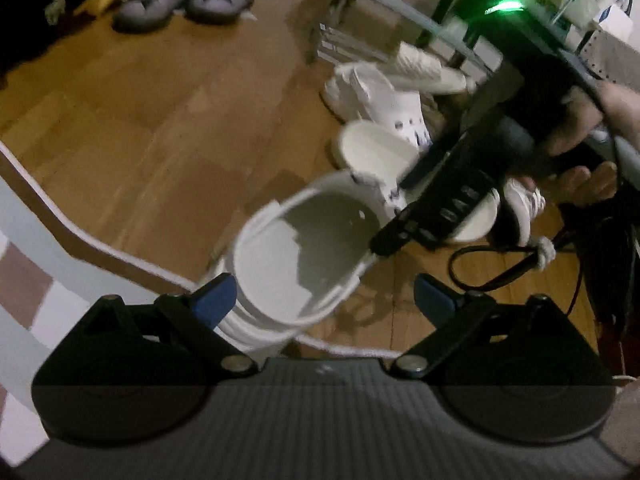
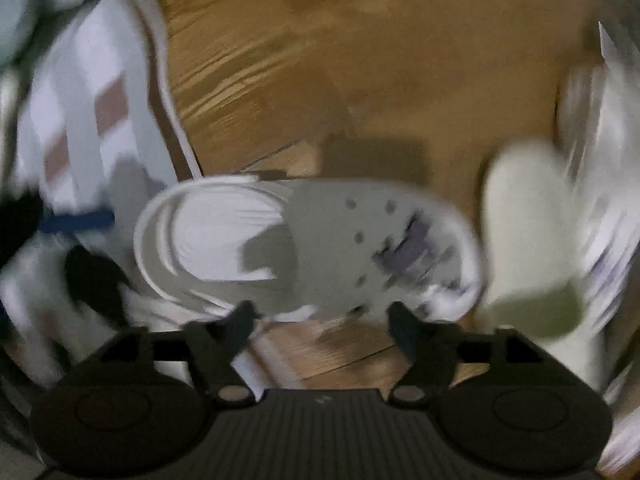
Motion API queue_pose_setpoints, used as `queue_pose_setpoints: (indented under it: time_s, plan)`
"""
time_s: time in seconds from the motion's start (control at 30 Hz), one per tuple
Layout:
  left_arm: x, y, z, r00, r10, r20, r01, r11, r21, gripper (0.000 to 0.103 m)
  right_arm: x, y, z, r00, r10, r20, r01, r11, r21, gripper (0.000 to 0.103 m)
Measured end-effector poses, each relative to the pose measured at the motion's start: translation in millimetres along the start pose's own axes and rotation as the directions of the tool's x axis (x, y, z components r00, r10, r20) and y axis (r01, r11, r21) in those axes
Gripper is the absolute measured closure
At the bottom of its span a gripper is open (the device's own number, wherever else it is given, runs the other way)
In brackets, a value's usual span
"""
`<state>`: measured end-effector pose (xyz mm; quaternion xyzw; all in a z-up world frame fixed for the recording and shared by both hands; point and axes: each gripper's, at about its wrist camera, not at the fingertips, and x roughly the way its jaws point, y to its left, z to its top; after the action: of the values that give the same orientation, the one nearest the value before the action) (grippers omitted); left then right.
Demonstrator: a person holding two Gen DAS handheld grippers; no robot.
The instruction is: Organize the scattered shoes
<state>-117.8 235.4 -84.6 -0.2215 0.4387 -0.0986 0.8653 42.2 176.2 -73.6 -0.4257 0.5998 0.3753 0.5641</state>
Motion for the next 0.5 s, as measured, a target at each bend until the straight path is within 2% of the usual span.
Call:
queue_pose_setpoints:
  time_s: [0.1,0.27,0.37,0.5]
  plan:
    - [8,5,-2,0.998,-0.042,-0.044,0.039,0.997,-0.070,0.006,2,17,-2,0.997,-0.077,-0.019,0.075,0.990,-0.116,0.023]
    - [11,10,-11,0.989,-0.131,-0.070,0.119,0.981,-0.152,0.002,8,12,-3,0.999,-0.049,-0.007,0.048,0.997,-0.060,0.023]
    - [13,10,-13,0.989,-0.121,-0.083,0.107,0.982,-0.153,0.002,16,13,-5,0.999,-0.037,-0.017,0.036,0.998,-0.060,0.023]
    - [14,8,-15,0.994,-0.063,-0.093,0.051,0.991,-0.125,0.002,24,17,-9,0.998,-0.062,-0.014,0.060,0.992,-0.114,0.024]
